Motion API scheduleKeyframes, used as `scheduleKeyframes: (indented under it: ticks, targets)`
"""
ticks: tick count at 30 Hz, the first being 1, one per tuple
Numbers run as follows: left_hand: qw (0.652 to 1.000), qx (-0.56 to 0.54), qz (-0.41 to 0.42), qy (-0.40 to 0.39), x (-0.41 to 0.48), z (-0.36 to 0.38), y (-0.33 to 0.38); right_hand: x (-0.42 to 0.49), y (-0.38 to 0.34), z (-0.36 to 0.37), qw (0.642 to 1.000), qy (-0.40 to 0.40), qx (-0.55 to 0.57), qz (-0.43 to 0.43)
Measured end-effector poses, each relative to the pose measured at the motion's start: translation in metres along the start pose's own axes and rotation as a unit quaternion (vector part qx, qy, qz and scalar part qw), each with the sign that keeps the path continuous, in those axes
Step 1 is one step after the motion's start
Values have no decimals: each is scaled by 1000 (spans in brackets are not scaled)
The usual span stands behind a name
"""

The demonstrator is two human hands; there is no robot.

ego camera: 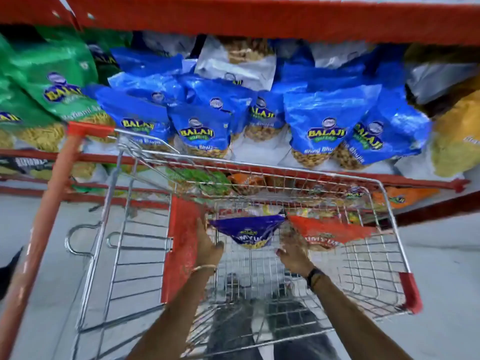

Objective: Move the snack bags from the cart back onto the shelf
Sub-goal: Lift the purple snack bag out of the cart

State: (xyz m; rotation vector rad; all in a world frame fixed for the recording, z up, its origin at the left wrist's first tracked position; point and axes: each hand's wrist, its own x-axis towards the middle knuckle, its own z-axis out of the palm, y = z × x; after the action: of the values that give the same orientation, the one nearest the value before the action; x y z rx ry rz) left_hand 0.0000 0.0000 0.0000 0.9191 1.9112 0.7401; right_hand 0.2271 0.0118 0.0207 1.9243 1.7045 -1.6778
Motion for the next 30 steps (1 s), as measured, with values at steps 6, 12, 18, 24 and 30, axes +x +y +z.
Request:
scheduleKeyframes:
  ticks: [6, 12, 18, 24, 30]
  targets:
    - [984, -79, -150, -62, 35, 31, -31, 53, 8, 22, 994, 106, 22, -14]
    - [985, 31, -140, -94, 55, 48, -31, 84, 13, 32, 967, 231, 109, -3]
    - [989, -7, -140, -40, 56, 49, -33, 81, 2, 46, 934, 280, 217, 46]
    - [994, -85, -73, -8, 45, 19, -16, 40, -39, 44, 915, 338, 219, 3]
    - [995, -87, 43, 16, 28, -27, 35, -19, -89, 18, 879, 389, 265, -78]
